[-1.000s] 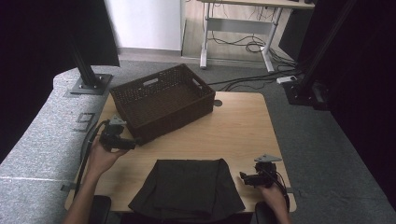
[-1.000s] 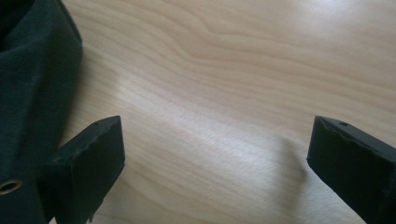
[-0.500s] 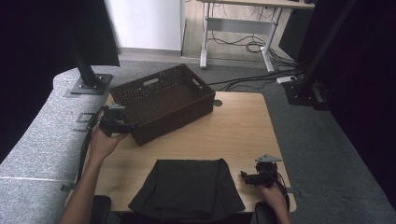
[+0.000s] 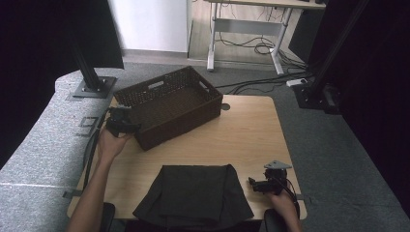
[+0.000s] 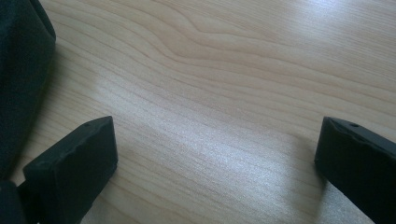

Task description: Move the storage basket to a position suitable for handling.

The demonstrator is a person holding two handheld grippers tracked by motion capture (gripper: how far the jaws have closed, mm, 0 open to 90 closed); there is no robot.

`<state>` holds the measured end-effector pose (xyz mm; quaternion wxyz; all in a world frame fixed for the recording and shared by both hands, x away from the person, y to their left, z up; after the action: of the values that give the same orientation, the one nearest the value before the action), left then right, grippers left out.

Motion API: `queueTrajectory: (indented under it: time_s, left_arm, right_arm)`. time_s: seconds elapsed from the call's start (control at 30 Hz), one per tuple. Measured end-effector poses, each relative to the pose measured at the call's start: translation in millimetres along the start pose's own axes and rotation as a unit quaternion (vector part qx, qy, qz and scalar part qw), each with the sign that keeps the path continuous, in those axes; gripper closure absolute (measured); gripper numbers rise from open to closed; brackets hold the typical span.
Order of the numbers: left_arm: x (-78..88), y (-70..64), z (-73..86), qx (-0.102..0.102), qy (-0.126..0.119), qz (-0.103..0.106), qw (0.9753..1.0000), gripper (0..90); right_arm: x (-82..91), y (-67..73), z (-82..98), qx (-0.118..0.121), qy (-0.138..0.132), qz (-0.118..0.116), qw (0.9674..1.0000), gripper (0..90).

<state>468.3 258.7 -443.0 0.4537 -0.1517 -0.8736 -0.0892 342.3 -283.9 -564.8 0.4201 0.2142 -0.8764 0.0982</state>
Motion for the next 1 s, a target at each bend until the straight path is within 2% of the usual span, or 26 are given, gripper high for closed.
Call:
queueTrajectory:
  time_s: [0.2,0.37,0.67,1.0]
  left_arm:
    - [0.7,-2.2,-0.5,0.009,0.005,-0.009,0.9999,43.7]
    - [-0.2,-3.5,-0.7,0.009,0.003,-0.016,0.9998,46.3]
    - [-0.6,-3.3,-0.8,0.004,0.003,-0.016,0.9999,49.7]
    - [-2.5,-5.1,-1.3,-0.013,-0.004,-0.013,0.9998,56.0]
  right_arm:
    - [0.0,0.0,0.0,0.0,0.0,0.0,1.0,0.0]
    - [0.1,0.2,0.1,0.0,0.0,0.0,1.0,0.0]
    - [0.1,0.2,0.1,0.0,0.0,0.0,1.0,0.0]
    - [0.1,0.3,0.1,0.0,0.0,0.0,1.0,0.0]
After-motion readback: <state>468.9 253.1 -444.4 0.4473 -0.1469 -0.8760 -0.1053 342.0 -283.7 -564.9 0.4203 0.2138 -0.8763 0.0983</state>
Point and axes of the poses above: each handheld gripper's, and its own axes: x roughly backward along the jaws, z roughly out of its underside, y roughly to its left, the point moved 1 cm from there along -x, roughly forward along the jaws, and after that the axes turned 7 degrees about y, right-handed, at the moved point
